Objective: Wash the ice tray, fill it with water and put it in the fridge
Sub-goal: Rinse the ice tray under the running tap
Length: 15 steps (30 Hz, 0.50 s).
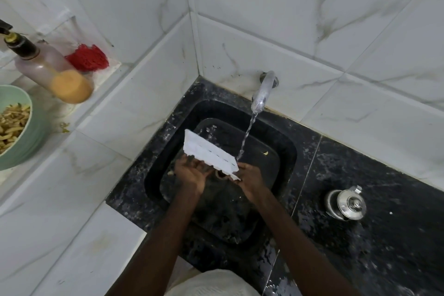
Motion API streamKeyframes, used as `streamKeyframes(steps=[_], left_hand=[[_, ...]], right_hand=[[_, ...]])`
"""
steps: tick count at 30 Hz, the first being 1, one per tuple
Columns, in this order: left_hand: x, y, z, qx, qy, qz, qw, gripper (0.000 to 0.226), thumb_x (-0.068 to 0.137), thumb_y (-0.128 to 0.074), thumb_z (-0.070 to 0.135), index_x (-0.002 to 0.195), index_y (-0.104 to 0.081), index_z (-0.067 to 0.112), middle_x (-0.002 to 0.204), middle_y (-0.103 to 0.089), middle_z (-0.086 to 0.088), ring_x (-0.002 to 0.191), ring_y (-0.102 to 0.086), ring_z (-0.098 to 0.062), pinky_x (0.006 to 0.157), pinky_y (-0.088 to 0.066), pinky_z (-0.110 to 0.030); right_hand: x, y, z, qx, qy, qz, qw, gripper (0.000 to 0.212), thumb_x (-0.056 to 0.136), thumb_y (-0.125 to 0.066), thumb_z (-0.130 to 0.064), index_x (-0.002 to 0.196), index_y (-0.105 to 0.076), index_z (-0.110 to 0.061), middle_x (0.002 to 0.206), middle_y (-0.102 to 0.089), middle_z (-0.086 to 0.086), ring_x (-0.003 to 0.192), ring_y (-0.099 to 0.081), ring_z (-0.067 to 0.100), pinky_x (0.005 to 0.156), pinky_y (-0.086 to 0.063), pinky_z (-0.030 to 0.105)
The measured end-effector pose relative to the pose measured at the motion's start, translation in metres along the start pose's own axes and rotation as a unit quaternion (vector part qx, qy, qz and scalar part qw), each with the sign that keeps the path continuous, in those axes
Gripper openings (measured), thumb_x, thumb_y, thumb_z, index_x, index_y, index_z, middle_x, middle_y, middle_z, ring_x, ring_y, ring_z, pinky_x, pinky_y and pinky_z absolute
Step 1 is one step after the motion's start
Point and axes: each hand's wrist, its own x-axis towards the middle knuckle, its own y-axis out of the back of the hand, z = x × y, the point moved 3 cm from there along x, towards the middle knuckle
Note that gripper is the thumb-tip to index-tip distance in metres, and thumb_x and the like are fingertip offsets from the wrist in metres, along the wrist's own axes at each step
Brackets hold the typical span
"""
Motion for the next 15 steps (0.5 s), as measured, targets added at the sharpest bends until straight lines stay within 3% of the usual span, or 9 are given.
streamKeyframes(steps=[1,3,5,7,11,13,15], left_hand=[[0.001,0.007,0.004,0.011,0.026,-0.012,1.0,0.039,0.104,-0.036,0.03,0.091,-0.069,0.012,0.085,-0.071,-0.01,0.081,-0.069,-0.032,0.08,-0.057,-0.042],[0.005,0.021,0.011,0.057,0.083,-0.055,0.993,0.054,0.108,-0.037,0.045,0.088,-0.072,0.009,0.08,-0.076,-0.013,0.069,-0.074,-0.031,0.067,-0.063,-0.039],[0.007,0.029,0.017,0.126,0.154,-0.097,0.975,0.067,0.101,-0.043,0.064,0.106,-0.072,0.004,0.102,-0.075,-0.02,0.087,-0.072,-0.037,0.084,-0.059,-0.05],[0.01,0.028,0.02,0.184,0.212,-0.145,0.949,0.076,0.094,-0.056,0.07,0.124,-0.065,0.001,0.123,-0.066,-0.023,0.106,-0.064,-0.04,0.1,-0.048,-0.054],[-0.005,0.013,0.005,0.311,0.277,-0.255,0.873,0.065,0.103,-0.058,0.049,0.145,-0.055,-0.001,0.14,-0.06,-0.025,0.129,-0.058,-0.044,0.108,-0.047,-0.057],[-0.009,0.008,-0.009,0.371,0.253,-0.264,0.854,0.054,0.102,-0.063,0.022,0.149,-0.051,-0.002,0.144,-0.059,-0.026,0.133,-0.056,-0.044,0.111,-0.047,-0.058],[-0.013,-0.002,-0.02,0.395,0.204,-0.239,0.863,0.051,0.098,-0.063,0.001,0.147,-0.051,-0.005,0.14,-0.062,-0.028,0.129,-0.06,-0.044,0.106,-0.051,-0.056]], right_hand=[[0.002,0.004,-0.002,-0.022,-0.003,-0.013,1.0,0.039,0.088,-0.051,0.027,0.125,-0.059,0.017,0.111,-0.065,0.026,0.076,-0.066,0.027,0.056,-0.055,0.028],[0.004,0.013,-0.009,-0.081,0.003,-0.034,0.996,0.047,0.087,-0.05,0.027,0.132,-0.057,0.015,0.114,-0.066,0.026,0.079,-0.064,0.028,0.064,-0.048,0.032],[0.009,0.021,-0.018,-0.137,0.028,-0.036,0.99,0.047,0.089,-0.05,0.026,0.133,-0.059,0.013,0.116,-0.068,0.029,0.081,-0.064,0.028,0.067,-0.049,0.033],[0.011,0.028,-0.03,-0.197,0.06,-0.04,0.978,0.043,0.093,-0.054,0.021,0.132,-0.064,0.008,0.116,-0.072,0.026,0.08,-0.067,0.024,0.068,-0.055,0.027],[0.013,0.025,-0.048,-0.319,0.135,-0.086,0.934,0.036,0.093,-0.065,0.013,0.128,-0.069,0.006,0.117,-0.074,0.023,0.089,-0.069,0.022,0.076,-0.058,0.019],[0.013,0.015,-0.051,-0.444,0.186,-0.061,0.874,0.03,0.091,-0.074,0.0,0.121,-0.074,0.002,0.118,-0.075,0.016,0.101,-0.069,0.02,0.088,-0.053,0.023],[0.012,0.007,-0.048,-0.548,0.237,0.001,0.802,0.023,0.093,-0.073,-0.009,0.115,-0.075,-0.003,0.122,-0.072,0.012,0.114,-0.067,0.025,0.097,-0.048,0.03]])
